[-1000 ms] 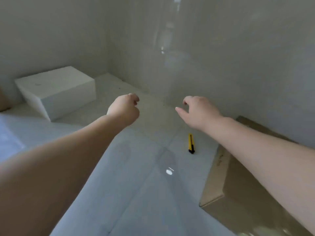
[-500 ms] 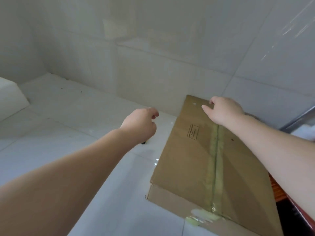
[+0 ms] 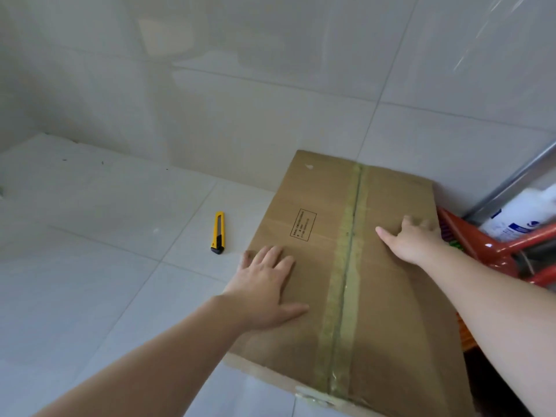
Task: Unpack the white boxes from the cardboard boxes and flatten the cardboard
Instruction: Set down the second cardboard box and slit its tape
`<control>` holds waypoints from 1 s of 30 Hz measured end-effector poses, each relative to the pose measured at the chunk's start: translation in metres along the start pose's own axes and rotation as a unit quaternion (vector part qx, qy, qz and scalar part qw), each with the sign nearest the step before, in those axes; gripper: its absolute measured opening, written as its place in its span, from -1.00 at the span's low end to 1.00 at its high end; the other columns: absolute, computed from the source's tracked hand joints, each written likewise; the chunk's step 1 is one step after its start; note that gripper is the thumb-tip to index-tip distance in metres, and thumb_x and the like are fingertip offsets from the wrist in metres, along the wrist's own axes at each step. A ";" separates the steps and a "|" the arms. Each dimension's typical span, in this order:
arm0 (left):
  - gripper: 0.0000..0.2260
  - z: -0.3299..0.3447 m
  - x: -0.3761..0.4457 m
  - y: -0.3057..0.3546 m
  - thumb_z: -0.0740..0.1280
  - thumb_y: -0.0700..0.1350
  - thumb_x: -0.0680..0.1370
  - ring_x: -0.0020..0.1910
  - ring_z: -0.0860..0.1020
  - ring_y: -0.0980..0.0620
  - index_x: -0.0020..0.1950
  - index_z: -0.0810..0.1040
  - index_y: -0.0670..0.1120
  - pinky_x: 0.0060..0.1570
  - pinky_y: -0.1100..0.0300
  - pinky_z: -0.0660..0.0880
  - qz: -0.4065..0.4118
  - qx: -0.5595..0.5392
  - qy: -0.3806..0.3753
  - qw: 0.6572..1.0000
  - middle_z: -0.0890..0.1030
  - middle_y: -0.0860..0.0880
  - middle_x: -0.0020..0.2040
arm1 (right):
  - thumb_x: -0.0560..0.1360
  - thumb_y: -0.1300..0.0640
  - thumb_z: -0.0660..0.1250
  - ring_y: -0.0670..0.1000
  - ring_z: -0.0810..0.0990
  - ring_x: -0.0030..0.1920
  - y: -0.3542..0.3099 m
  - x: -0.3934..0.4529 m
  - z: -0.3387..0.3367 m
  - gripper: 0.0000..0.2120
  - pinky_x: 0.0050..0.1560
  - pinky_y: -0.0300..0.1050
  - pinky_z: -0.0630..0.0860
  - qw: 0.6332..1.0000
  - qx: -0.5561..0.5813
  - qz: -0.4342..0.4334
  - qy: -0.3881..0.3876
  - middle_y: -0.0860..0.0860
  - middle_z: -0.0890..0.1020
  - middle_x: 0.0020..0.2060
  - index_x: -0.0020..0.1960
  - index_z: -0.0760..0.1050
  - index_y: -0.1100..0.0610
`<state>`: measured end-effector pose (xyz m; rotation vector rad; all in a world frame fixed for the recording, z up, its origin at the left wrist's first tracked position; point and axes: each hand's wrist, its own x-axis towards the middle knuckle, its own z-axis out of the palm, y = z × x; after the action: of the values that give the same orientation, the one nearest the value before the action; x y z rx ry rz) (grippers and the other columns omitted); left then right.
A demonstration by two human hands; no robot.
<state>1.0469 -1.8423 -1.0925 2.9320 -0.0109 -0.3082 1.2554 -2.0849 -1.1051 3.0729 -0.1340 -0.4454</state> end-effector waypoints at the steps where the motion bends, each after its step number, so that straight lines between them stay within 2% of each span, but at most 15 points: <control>1: -0.20 0.004 0.005 0.009 0.14 0.44 0.42 0.53 -0.11 0.00 0.52 0.04 0.05 0.46 -0.19 -0.14 0.012 0.002 -0.001 1.000 -0.01 -0.02 0.56 | 0.45 -0.47 -0.06 0.24 0.00 0.52 0.001 0.008 -0.003 -0.14 0.43 0.27 0.12 1.000 0.005 -0.006 -0.001 0.16 -0.03 0.54 0.56 -0.08 0.03; 4: -0.13 0.017 0.023 0.032 0.01 0.53 0.37 0.53 -0.24 0.01 0.55 -0.07 0.09 0.40 -0.30 -0.27 0.015 0.027 -0.007 0.999 -0.14 0.00 0.57 | 0.45 -0.46 -0.06 0.22 -0.03 0.52 0.009 0.046 -0.013 -0.16 0.43 0.29 0.09 0.999 0.024 -0.034 0.009 0.10 -0.06 0.55 0.56 -0.07 0.02; 7: -0.06 0.024 0.029 0.035 -0.11 0.59 0.29 0.52 -0.30 0.02 0.55 -0.15 0.13 0.37 -0.31 -0.32 -0.002 0.046 0.010 0.999 -0.23 0.04 0.56 | 0.42 -0.50 -0.08 0.23 0.00 0.52 0.017 0.086 -0.015 -0.10 0.43 0.28 0.10 0.998 0.040 -0.044 0.036 0.09 -0.06 0.55 0.56 -0.06 0.05; 10: 0.03 0.025 0.031 0.036 -0.25 0.63 0.17 0.51 -0.31 0.03 0.55 -0.12 0.15 0.37 -0.28 -0.36 -0.002 0.038 0.018 0.999 -0.23 0.05 0.56 | 0.41 -0.51 -0.07 0.23 -0.01 0.52 0.017 0.120 -0.016 -0.07 0.43 0.28 0.11 0.995 0.065 -0.040 0.064 0.10 -0.07 0.56 0.56 -0.06 0.09; 11: 0.04 0.025 0.033 0.036 -0.25 0.63 0.16 0.53 -0.24 0.02 0.55 -0.03 0.15 0.38 -0.28 -0.32 -0.001 0.036 0.033 0.999 -0.15 0.03 0.57 | 0.40 -0.51 -0.06 0.24 0.01 0.52 0.015 0.128 -0.016 -0.06 0.43 0.27 0.12 0.994 0.075 -0.039 0.076 0.10 -0.05 0.55 0.56 -0.05 0.09; 13: -0.01 0.024 0.035 0.036 -0.17 0.63 0.24 0.53 0.05 -0.04 0.50 0.24 0.11 0.36 -0.31 -0.13 0.000 0.035 0.014 0.999 0.16 -0.04 0.54 | 0.39 -0.52 -0.05 0.29 0.07 0.49 0.009 0.140 -0.017 -0.05 0.41 0.24 0.16 0.991 0.088 -0.032 0.095 0.11 -0.01 0.55 0.56 -0.03 0.10; 15: -0.06 0.029 0.036 0.036 -0.09 0.62 0.27 0.47 0.24 -0.08 0.44 0.36 0.07 0.30 -0.33 -0.02 0.010 0.033 0.011 0.999 0.34 -0.06 0.47 | 0.38 -0.53 -0.04 0.35 0.12 0.45 0.003 0.147 -0.018 -0.04 0.39 0.21 0.20 0.991 0.086 -0.018 0.101 0.12 0.01 0.54 0.56 -0.02 0.10; 21: -0.07 0.032 0.036 0.032 -0.05 0.62 0.27 0.45 0.30 -0.10 0.42 0.37 0.07 0.28 -0.32 0.01 0.021 0.042 0.034 0.998 0.38 -0.06 0.44 | 0.33 -0.56 -0.04 0.38 0.13 0.44 0.000 0.152 -0.023 0.02 0.38 0.23 0.20 0.992 0.081 -0.015 0.098 0.10 0.00 0.54 0.56 -0.02 0.09; 26: -0.07 0.034 0.033 0.024 -0.03 0.64 0.26 0.45 0.24 -0.05 0.43 0.36 0.08 0.30 -0.30 0.00 0.029 0.046 0.057 0.997 0.36 -0.03 0.45 | 0.35 -0.56 -0.06 0.38 0.14 0.43 -0.001 0.137 -0.031 0.01 0.36 0.24 0.21 0.995 0.063 -0.016 0.080 0.12 0.00 0.54 0.56 -0.03 0.10; 30: -0.10 0.026 0.026 0.007 -0.05 0.63 0.27 0.49 0.19 -0.01 0.44 0.31 0.13 0.36 -0.26 -0.04 0.030 0.054 0.035 0.997 0.30 0.01 0.49 | 0.34 -0.57 -0.07 0.37 0.23 0.38 -0.005 0.123 -0.030 0.04 0.32 0.20 0.27 0.996 0.049 -0.013 0.078 0.17 0.10 0.50 0.55 0.00 0.14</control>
<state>1.0673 -1.8545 -1.1217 3.0411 -0.1078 -0.2013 1.3817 -2.0908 -1.1114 3.1930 -0.1136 -0.2023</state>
